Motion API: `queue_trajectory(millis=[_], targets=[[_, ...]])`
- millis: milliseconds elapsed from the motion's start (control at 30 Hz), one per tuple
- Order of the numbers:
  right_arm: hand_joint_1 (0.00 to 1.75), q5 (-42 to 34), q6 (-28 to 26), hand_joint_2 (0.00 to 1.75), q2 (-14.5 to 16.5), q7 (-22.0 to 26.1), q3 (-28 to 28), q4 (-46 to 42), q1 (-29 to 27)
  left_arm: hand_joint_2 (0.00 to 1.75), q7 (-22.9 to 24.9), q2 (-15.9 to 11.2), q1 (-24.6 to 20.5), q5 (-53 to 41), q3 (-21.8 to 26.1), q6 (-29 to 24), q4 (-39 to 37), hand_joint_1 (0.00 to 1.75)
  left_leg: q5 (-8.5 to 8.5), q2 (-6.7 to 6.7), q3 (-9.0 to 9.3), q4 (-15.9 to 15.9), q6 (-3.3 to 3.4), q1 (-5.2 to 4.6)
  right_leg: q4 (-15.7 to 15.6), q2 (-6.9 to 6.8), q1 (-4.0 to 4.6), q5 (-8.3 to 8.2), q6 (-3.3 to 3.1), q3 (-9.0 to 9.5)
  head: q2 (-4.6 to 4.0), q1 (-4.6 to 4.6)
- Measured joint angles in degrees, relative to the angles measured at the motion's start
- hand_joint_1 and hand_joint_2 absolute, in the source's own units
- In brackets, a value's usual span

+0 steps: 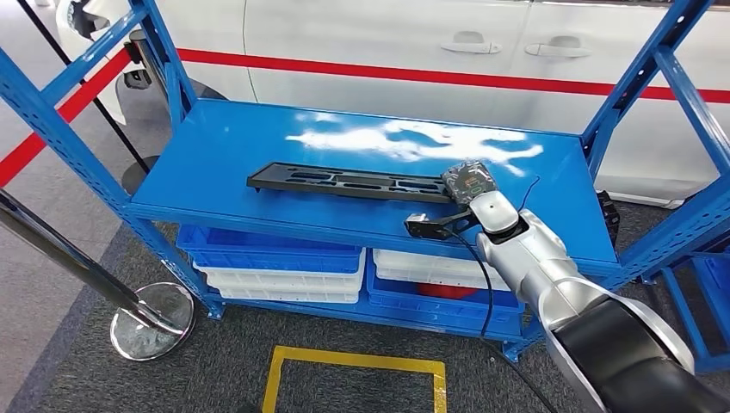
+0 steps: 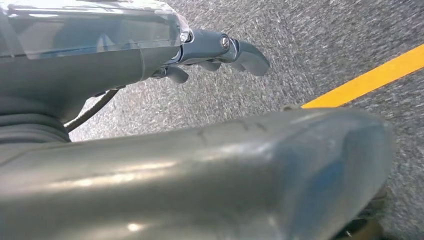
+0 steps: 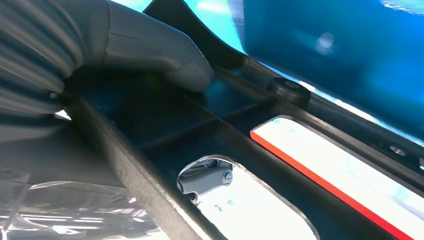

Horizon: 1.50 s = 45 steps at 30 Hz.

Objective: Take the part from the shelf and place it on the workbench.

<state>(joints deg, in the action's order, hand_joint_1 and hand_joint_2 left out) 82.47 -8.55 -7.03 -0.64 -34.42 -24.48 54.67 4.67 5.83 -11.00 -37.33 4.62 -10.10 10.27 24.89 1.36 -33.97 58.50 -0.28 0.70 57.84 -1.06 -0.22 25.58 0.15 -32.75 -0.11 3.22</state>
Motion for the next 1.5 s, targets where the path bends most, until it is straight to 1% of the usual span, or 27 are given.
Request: queue_trajectory(millis=[67,133,167,233,267,300,333,367,433,500,600,633,700,767,800,833,867,933,1000,1100,1167,1267,1300,1333,1367,1433,1500], targets=[[1.56,0.0,-0.1,1.75,-0.2,0.2,0.2,0.0,0.0,0.0,0.0,0.0,0.0,-0.1,0.0,0.0,0.0,0.0,-0.27,-0.16,0.02,-0.2,0.84,-0.11,-0.1,0.17,-0.01,-0.11,0.61,-0.13,0.0,0.0],[1.6,-0.4,-0.1,1.75,-0.2,0.4,0.6,0.0,-0.1,0.0,0.0,-0.1,-0.2,-0.2,0.0,0.1,0.0,0.0,-0.66,-0.33,0.1,-0.6,1.57,-0.01,1.3,0.33,-0.19,1.01,1.17,-0.74,0.0,-0.01],[1.61,-1.0,-0.1,1.75,-0.2,0.9,0.9,0.0,-0.1,0.0,0.0,0.0,-0.2,-0.3,0.0,0.1,0.0,0.0,-0.84,-0.4,0.11,-0.8,1.85,0.09,3.5,0.4,-0.3,2.43,1.4,-1.72,0.0,-0.01],[1.65,-3.4,-0.1,1.75,-0.2,3.3,2.0,0.1,-0.4,0.0,0.1,0.0,-0.3,-0.4,0.0,0.2,0.0,0.0,-0.96,-0.45,-0.05,-0.8,2.05,0.08,10.8,0.44,-0.51,6.06,1.76,-4.96,0.0,-0.01],[1.66,-5.0,-0.1,1.75,-0.2,5.1,2.8,0.1,-0.6,0.0,0.1,0.0,-0.2,-0.4,0.1,0.2,0.0,0.0,-0.98,-0.46,-0.1,-0.8,2.07,0.08,14.1,0.44,-0.6,7.18,1.87,-6.47,0.0,-0.01],[1.67,-6.8,0.0,1.75,-0.2,7.0,3.8,0.0,-0.7,0.0,0.1,0.0,-0.2,-0.4,0.1,0.2,0.0,0.0,-0.98,-0.47,-0.1,-0.8,2.08,0.07,15.8,0.43,-0.66,7.29,1.91,-7.2,0.0,-0.01],[1.65,-8.6,0.1,1.75,-0.3,9.0,4.7,0.0,-0.8,0.0,0.1,0.0,-0.2,-0.5,0.1,0.3,0.0,0.0,-0.97,-0.45,-0.06,-0.8,2.06,0.07,15.2,0.42,-0.7,6.32,1.85,-6.88,0.0,-0.01],[1.64,-10.6,0.3,1.75,-0.3,11.2,5.7,-0.1,-0.9,0.0,0.2,0.0,-0.2,-0.5,0.1,0.3,0.0,0.0,-0.96,-0.42,0.03,-0.8,2.03,0.07,12.5,0.4,-0.71,4.51,1.68,-5.5,0.0,-0.01],[1.62,-15.1,1.6,1.75,-0.5,15.8,7.9,-0.5,-0.9,0.0,0.2,0.1,-0.2,-0.7,0.2,0.3,0.0,0.0,-0.91,-0.38,0.11,-0.7,1.76,-0.03,4.5,0.06,-0.46,1.15,1.07,-1.45,0.0,-0.01],[1.62,-19.5,3.6,1.75,-0.5,20.5,10.1,-1.3,-1.1,0.0,0.2,0.1,-0.2,-0.9,0.4,0.3,0.0,0.0,-0.95,-0.41,-0.02,-0.8,1.15,-0.13,0.0,-0.32,-0.02,0.22,0.6,0.72,0.0,-0.01],[1.64,-24.0,6.2,1.75,-0.5,25.3,12.8,-2.3,-1.8,0.0,0.2,0.2,-0.1,-1.0,0.9,0.3,0.0,0.0,-0.96,-0.44,-0.04,-0.8,0.08,-0.03,-0.8,-0.39,0.1,0.1,-0.14,0.88,0.0,-0.01],[1.65,-24.7,6.8,1.75,-0.6,26.2,13.4,-2.5,-1.9,0.0,0.2,0.2,-0.1,-1.1,1.0,0.3,0.0,0.0,-0.33,-0.46,-0.33,-0.1,-0.26,0.0,-1.1,-0.51,-0.02,-0.09,-0.48,0.94,0.0,-0.01],[1.68,-26.0,7.6,1.75,-0.7,27.5,14.4,-2.9,-2.4,0.0,0.2,0.2,-0.1,-1.1,1.1,0.3,0.0,0.0,2.75,-0.51,-2.5,4.8,-0.82,0.04,-1.5,-0.91,-0.18,-0.39,-0.98,0.96,0.0,-0.01],[1.7,-27.8,8.4,1.75,-1.0,29.1,15.1,-3.2,-3.0,0.0,0.2,0.2,0.1,-1.2,1.2,0.3,0.0,0.0,6.28,-0.55,-5.95,12.2,-1.22,0.01,-1.4,-1.26,-0.01,-0.36,-1.25,0.86,0.0,-0.01],[1.71,-29.0,9.2,1.75,-1.1,30.1,15.3,-3.4,-3.3,0.0,0.2,0.2,0.3,-1.2,1.2,0.2,0.0,0.0,6.87,-0.56,-6.99,14.4,-1.32,0.01,-1.4,-1.39,0.07,-0.33,-1.32,0.85,0.0,-0.01],[1.71,-30.6,10.3,1.75,-1.4,31.2,15.5,-3.8,-3.5,0.0,0.2,0.2,0.4,-1.3,1.2,0.2,0.0,0.0,6.36,-0.56,-7.07,14.6,-1.36,0.01,-1.3,-1.47,0.13,-0.27,-1.36,0.84,0.0,-0.01],[1.71,-32.3,11.6,1.75,-1.6,32.4,15.7,-4.2,-3.8,0.0,0.2,0.2,0.6,-1.4,1.3,0.1,0.0,0.0,4.92,-0.56,-6.11,12.7,-1.3,0.01,-1.2,-1.51,0.17,-0.21,-1.33,0.84,0.0,-0.01],[1.71,-35.2,14.1,1.75,-2.1,34.3,15.8,-5.1,-4.3,0.0,0.1,0.2,0.6,-1.5,1.4,0.0,0.0,0.0,1.38,-0.33,-2.38,5.0,-0.83,-0.05,-0.8,-1.48,0.26,0.0,-1.07,0.81,0.0,-0.01],[1.71,-36.4,15.1,1.75,-2.3,35.0,16.0,-5.9,-4.7,0.0,0.1,0.2,0.6,-1.6,1.5,0.0,0.0,0.0,-0.26,-0.06,-0.2,0.0,0.03,-0.3,-0.5,-1.28,0.38,0.18,-0.59,0.73,0.0,-0.01],[1.71,-36.6,15.3,1.75,-2.3,35.0,16.1,-6.5,-5.0,0.0,0.1,0.2,0.7,-1.6,1.6,-0.1,0.0,0.0,-0.63,-0.01,0.03,-0.8,1.27,-0.41,-0.5,-1.18,0.37,0.32,0.35,0.69,0.0,0.0],[1.71,-36.6,15.3,1.75,-2.3,35.0,16.3,-6.8,-5.1,0.0,0.1,0.2,0.6,-1.6,1.6,-0.1,0.0,0.0,-1.07,0.04,0.22,-1.3,1.96,-0.12,1.6,-0.68,0.13,2.0,0.97,-0.21,0.0,-0.01],[1.71,-36.7,15.4,1.75,-1.9,35.0,16.7,-6.8,-5.6,0.0,0.1,0.3,0.6,-1.6,1.7,-0.1,0.0,0.0,-1.27,0.11,0.02,-1.3,2.25,-0.07,11.9,0.28,-0.48,7.02,1.61,-4.86,0.0,-0.01],[1.71,-36.7,15.4,1.75,-1.7,35.0,16.8,-6.8,-5.8,0.0,0.1,0.3,0.7,-1.6,1.7,-0.1,0.0,0.0,-1.27,0.13,0.01,-1.3,2.25,-0.07,14.7,0.37,-0.65,7.66,1.76,-6.2,0.0,-0.01],[1.71,-36.8,15.3,1.75,-1.6,35.0,16.8,-6.8,-5.9,0.0,0.1,0.3,0.7,-1.6,1.8,-0.1,0.0,0.0,-1.24,0.17,0.03,-1.3,2.21,-0.07,15.6,0.39,-0.8,7.2,1.85,-6.69,0.0,-0.01],[1.71,-36.8,15.4,1.75,-1.6,35.0,16.9,-6.9,-5.9,0.0,0.1,0.3,0.7,-1.6,1.9,-0.1,0.0,0.0,-1.2,0.22,0.09,-1.3,2.15,-0.07,14.2,0.37,-0.93,5.69,1.84,-6.1,0.0,-0.01],[1.72,-36.9,15.4,1.75,-1.5,35.0,16.9,-7.0,-5.9,0.0,0.1,0.4,0.7,-1.6,2.0,-0.1,0.0,0.0,-1.05,0.3,0.25,-1.2,1.89,-0.09,6.8,0.11,-1.02,1.66,1.55,-2.67,0.0,-0.01],[1.73,-37.7,15.8,1.75,-1.0,35.3,16.9,-7.1,-5.8,0.0,0.1,0.4,0.6,-1.6,2.2,-0.1,0.0,0.0,-0.95,0.25,0.11,-1.0,1.35,-0.28,0.9,-0.3,-0.7,0.03,1.11,-0.02,0.0,-0.01]])
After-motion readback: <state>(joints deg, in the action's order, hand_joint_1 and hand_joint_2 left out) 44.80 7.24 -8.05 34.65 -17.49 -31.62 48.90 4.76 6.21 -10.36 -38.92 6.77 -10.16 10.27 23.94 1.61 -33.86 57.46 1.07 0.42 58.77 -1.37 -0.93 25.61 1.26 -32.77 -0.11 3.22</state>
